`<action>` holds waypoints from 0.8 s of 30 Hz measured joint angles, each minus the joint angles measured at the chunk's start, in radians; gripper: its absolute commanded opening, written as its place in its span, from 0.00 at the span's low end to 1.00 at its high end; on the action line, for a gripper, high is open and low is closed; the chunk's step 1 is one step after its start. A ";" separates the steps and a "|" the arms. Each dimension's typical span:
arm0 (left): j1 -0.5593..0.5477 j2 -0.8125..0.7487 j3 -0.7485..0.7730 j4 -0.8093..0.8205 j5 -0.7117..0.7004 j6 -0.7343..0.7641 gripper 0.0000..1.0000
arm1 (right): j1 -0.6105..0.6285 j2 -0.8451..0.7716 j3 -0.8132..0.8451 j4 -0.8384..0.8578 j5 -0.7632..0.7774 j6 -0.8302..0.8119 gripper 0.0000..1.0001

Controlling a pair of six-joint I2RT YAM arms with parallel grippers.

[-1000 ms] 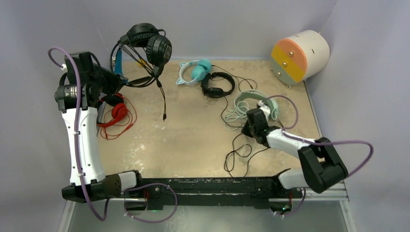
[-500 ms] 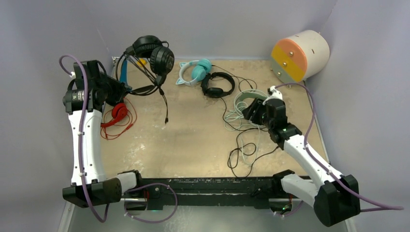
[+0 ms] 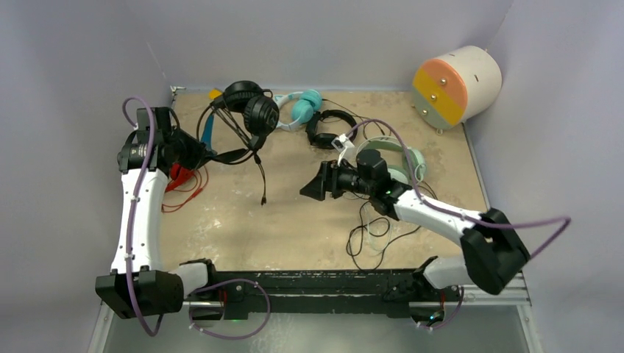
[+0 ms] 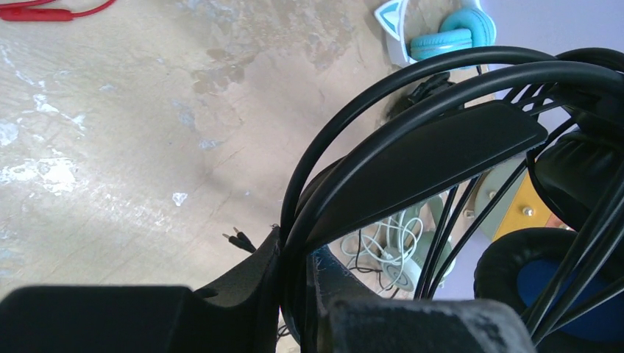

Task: Wrap the headphones
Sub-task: Move the headphones to the center of the board, then wrap the headphones cable around the headphones.

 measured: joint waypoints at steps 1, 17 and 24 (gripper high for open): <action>-0.008 -0.002 0.000 0.005 0.000 0.005 0.00 | 0.002 0.040 0.000 0.050 -0.022 0.043 0.79; -0.048 -0.015 -0.012 0.051 0.027 0.050 0.00 | 0.165 0.394 0.014 0.500 -0.106 0.267 0.66; -0.055 -0.015 -0.029 0.068 0.049 0.066 0.00 | 0.180 0.448 0.013 0.612 -0.095 0.243 0.62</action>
